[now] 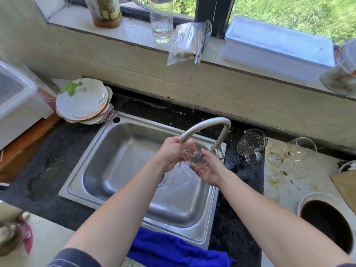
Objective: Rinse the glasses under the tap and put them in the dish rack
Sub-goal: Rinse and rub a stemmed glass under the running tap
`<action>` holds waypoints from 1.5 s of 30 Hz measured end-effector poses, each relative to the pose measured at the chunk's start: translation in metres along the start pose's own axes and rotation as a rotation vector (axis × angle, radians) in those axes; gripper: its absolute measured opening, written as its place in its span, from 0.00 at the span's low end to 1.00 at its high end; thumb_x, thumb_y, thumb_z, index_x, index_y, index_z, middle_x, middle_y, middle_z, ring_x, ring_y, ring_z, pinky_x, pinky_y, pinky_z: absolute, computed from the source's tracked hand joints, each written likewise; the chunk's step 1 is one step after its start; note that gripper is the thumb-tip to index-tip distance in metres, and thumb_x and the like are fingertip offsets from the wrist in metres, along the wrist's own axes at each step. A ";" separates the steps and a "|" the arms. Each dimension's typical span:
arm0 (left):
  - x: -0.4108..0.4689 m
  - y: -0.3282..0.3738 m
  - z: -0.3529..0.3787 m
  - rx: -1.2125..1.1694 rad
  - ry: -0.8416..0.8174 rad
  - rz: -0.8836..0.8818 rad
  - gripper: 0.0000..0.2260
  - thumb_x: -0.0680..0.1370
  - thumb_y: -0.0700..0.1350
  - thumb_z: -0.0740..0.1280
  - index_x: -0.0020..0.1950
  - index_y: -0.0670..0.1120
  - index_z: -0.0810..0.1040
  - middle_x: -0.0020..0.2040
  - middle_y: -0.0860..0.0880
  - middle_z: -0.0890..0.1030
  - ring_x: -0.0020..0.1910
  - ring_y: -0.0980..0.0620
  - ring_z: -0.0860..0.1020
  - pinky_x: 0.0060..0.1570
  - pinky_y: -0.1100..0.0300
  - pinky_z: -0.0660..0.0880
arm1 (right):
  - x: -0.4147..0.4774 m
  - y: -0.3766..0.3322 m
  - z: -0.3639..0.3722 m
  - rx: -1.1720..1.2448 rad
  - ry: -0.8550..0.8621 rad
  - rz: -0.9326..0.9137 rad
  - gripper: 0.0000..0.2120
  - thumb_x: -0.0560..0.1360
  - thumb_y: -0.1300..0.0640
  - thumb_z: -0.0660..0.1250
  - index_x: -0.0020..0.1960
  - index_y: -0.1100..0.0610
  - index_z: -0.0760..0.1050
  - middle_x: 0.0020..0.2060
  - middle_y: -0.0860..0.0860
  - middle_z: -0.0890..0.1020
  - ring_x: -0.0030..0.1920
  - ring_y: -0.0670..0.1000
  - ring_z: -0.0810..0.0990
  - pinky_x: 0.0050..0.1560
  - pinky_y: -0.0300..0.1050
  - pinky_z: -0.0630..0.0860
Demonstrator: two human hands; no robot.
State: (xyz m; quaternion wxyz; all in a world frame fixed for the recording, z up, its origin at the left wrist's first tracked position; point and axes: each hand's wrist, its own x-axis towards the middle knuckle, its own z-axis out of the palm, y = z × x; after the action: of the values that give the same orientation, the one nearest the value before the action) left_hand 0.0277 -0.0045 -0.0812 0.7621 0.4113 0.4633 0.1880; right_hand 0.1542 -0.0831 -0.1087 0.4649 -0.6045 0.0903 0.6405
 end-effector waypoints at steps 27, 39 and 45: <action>-0.005 -0.064 -0.068 -0.200 0.290 -0.305 0.10 0.76 0.28 0.61 0.55 0.36 0.72 0.47 0.35 0.78 0.36 0.39 0.80 0.30 0.54 0.81 | -0.006 -0.005 0.061 -0.884 -0.200 -0.678 0.27 0.65 0.64 0.78 0.60 0.54 0.73 0.47 0.44 0.77 0.50 0.45 0.78 0.54 0.45 0.78; -0.004 -0.058 -0.058 -0.116 0.346 -0.235 0.06 0.78 0.35 0.60 0.44 0.42 0.75 0.29 0.46 0.67 0.24 0.50 0.67 0.20 0.67 0.62 | -0.007 -0.013 0.047 -0.931 -0.106 -0.531 0.13 0.75 0.46 0.70 0.56 0.42 0.70 0.56 0.44 0.75 0.50 0.46 0.76 0.43 0.47 0.79; 0.003 -0.044 -0.052 0.263 0.617 0.053 0.12 0.75 0.35 0.56 0.40 0.47 0.76 0.31 0.48 0.71 0.31 0.47 0.70 0.33 0.59 0.66 | 0.009 0.014 0.041 -1.788 0.112 -1.239 0.21 0.78 0.40 0.53 0.61 0.50 0.76 0.59 0.49 0.78 0.61 0.52 0.72 0.54 0.50 0.70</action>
State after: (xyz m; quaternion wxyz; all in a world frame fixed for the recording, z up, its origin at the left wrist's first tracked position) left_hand -0.0199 -0.0050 -0.1307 0.5210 0.4418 0.6817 0.2619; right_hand 0.1179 -0.0585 -0.1122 0.0943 -0.6930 -0.7077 0.1002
